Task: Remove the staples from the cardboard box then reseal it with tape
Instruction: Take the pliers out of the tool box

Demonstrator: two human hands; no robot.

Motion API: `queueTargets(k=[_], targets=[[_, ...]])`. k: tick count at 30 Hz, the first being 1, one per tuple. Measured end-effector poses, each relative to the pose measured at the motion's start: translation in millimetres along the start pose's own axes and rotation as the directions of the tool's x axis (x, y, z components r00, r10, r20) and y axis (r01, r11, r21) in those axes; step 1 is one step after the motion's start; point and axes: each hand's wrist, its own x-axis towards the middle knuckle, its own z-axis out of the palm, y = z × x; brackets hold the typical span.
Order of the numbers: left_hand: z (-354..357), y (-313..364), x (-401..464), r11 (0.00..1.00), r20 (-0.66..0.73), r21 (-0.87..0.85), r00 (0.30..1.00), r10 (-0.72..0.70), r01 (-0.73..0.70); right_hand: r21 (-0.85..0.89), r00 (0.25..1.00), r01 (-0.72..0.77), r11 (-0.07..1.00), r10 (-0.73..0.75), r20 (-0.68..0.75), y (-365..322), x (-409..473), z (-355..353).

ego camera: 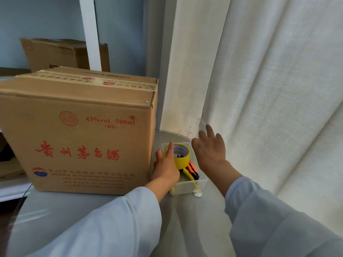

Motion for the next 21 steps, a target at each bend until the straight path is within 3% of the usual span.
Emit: queueTargets(k=[2, 6, 9, 11, 13, 16, 21], targets=[[-2, 3, 2, 0.991, 0.056, 0.118, 0.997, 0.060, -0.067, -0.066, 1.000, -0.025, 0.997, 0.025, 0.001, 3, 1, 8], [-4, 2, 13, 0.973, 0.075, 0.226, 0.997, 0.024, -0.040, -0.239, 0.999, 0.041, 0.970, -0.042, 0.003, 6, 3, 16], [-1, 0, 20, 0.991, 0.025, 0.133, 1.000, 0.016, -0.019, -0.033, 0.984, 0.145, 0.989, -0.147, -0.103, -5, 1, 25], [2, -1, 23, 0.997, -0.009, 0.079, 1.000, 0.015, -0.015, 0.301, 0.999, 0.020, 0.954, -0.033, 0.038, -15, 0, 28], [4, -1, 23, 0.999, -0.049, 0.037, 0.999, 0.025, -0.023, 0.479, 0.979, -0.146, 0.866, 0.058, 0.194, -22, 2, 34], [7, -1, 22, 0.998, -0.113, 0.007, 0.991, 0.067, -0.067, 0.560, 0.960, -0.254, 0.788, 0.137, 0.243, -26, 5, 37], [11, -5, 15, 0.992, -0.124, 0.014, 0.984, 0.126, -0.126, 0.517, 0.940, -0.276, 0.810, 0.113, 0.323, -27, 6, 37]])
